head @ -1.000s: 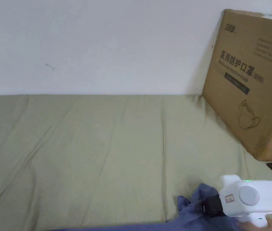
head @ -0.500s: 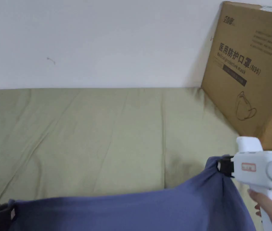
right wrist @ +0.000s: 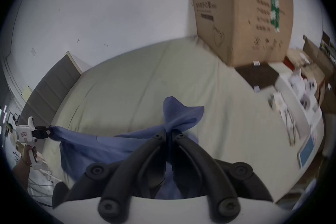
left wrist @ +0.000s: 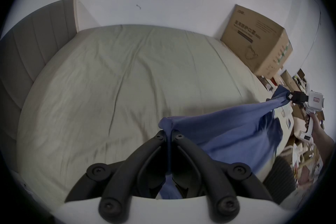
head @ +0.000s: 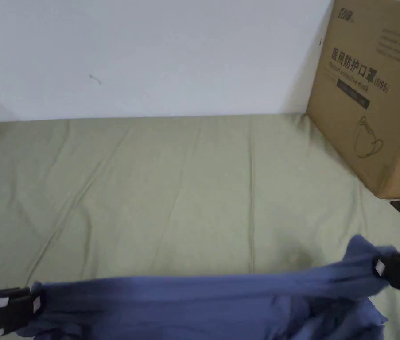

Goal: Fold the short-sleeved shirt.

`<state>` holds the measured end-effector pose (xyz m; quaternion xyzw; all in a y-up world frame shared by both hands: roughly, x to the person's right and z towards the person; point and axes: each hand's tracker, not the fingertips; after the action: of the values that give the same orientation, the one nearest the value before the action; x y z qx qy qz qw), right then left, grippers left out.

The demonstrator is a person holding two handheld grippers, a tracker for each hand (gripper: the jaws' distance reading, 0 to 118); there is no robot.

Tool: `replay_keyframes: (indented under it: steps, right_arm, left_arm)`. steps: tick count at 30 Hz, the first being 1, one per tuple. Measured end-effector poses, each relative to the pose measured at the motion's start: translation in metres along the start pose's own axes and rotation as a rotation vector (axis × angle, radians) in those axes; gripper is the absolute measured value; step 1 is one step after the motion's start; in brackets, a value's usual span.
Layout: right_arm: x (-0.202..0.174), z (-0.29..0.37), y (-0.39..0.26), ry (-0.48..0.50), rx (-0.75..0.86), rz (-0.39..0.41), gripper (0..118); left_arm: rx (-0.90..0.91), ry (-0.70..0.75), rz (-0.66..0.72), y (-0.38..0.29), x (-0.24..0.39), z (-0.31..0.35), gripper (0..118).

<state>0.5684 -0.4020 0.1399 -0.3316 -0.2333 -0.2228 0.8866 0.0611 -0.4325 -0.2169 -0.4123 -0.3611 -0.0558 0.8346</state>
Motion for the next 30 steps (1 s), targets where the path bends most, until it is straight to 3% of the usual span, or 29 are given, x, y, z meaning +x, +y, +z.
replay_keyframes:
  steps: [6,8,10,12,13,14,15,16,17,23,26,28,29,30]
  right_arm:
    - [0.02,0.026,-0.081,-0.056,-0.161,0.006,5]
    - [0.026,0.015,-0.1,-0.064,-0.215,-0.052,5]
    - [0.029,0.002,-0.111,-0.067,-0.212,-0.073,7]
    - [0.027,-0.003,-0.114,-0.11,-0.202,-0.062,8]
    - [0.037,-0.008,-0.115,-0.126,-0.2,-0.048,13]
    - [0.036,-0.007,-0.113,-0.136,-0.188,-0.041,37]
    - [0.034,-0.004,-0.109,-0.126,-0.179,-0.038,65]
    - [0.033,0.001,-0.106,-0.105,-0.16,-0.04,89]
    - [0.028,0.01,-0.102,-0.07,-0.115,-0.043,103]
    - [-0.023,0.048,-0.069,0.007,0.152,0.036,104]
    - [-0.061,0.067,-0.067,0.002,0.463,0.113,104]
    - [-0.083,0.074,-0.068,-0.018,0.643,0.15,100]
    - [-0.094,0.077,-0.071,-0.051,0.703,0.161,89]
    - [-0.102,0.078,-0.07,-0.077,0.742,0.171,65]
  left_arm:
    - [-0.145,-0.025,-0.03,-0.067,0.003,0.022,3]
    - [-0.186,-0.028,-0.026,-0.083,0.011,0.021,5]
    - [-0.183,-0.017,-0.014,-0.095,0.01,0.015,20]
    - [-0.173,0.004,0.0,-0.1,0.008,0.012,27]
    - [-0.169,0.03,0.003,-0.1,0.007,0.013,43]
    - [-0.169,0.037,0.007,-0.1,0.007,0.015,85]
    - [-0.161,0.034,0.011,-0.099,0.007,0.019,109]
    - [-0.129,0.016,0.02,-0.096,0.011,0.029,116]
    - [-0.084,0.008,0.027,-0.091,0.013,0.037,114]
    - [0.232,-0.03,0.022,-0.055,0.051,0.09,114]
    - [0.505,0.026,-0.035,-0.05,0.094,0.115,106]
    - [0.671,0.056,-0.083,-0.052,0.111,0.118,81]
    - [0.712,0.074,-0.082,-0.051,0.119,0.119,48]
    - [0.74,0.108,-0.083,-0.049,0.127,0.119,15]
